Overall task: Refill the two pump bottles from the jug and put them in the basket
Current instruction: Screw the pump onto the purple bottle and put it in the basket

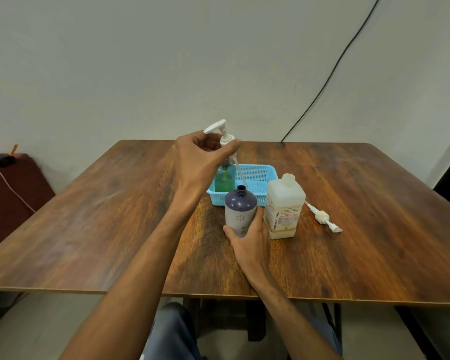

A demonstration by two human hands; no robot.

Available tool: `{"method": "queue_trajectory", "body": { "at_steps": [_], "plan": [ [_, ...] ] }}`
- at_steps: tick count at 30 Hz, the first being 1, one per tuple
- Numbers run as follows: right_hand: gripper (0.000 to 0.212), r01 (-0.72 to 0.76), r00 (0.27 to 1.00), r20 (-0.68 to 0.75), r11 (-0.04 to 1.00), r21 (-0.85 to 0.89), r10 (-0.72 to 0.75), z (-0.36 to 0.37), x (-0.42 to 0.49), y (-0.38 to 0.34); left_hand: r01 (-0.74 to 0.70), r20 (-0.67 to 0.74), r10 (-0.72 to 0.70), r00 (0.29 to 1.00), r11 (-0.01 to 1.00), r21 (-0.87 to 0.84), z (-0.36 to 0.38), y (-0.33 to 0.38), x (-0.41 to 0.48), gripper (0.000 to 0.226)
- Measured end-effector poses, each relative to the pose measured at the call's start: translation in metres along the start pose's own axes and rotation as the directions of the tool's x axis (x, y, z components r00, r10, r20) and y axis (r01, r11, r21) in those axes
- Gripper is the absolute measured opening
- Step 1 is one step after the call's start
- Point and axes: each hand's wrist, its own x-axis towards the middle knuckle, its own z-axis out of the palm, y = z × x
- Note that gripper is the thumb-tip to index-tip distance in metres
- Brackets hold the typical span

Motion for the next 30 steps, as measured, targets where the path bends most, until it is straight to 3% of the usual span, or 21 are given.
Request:
{"method": "queue_trajectory", "body": {
  "at_steps": [7,19,30],
  "plan": [
    [0.097,0.003,1.0,0.012,1.0,0.004,-0.003,-0.003,-0.001,-0.001,-0.004,-0.021,0.006,1.0,0.998,0.062,0.003,-0.003,0.005,0.035],
    [0.098,-0.009,0.999,0.031,0.999,0.053,0.007,-0.005,-0.002,-0.001,0.04,0.177,-0.091,0.98,0.961,0.273,0.026,-0.043,-0.018,0.032],
    [0.095,0.003,1.0,0.001,0.999,0.042,-0.003,-0.002,-0.001,0.0,0.022,0.239,-0.099,0.966,0.952,0.306,0.024,-0.06,-0.035,0.02]
  ]
}}
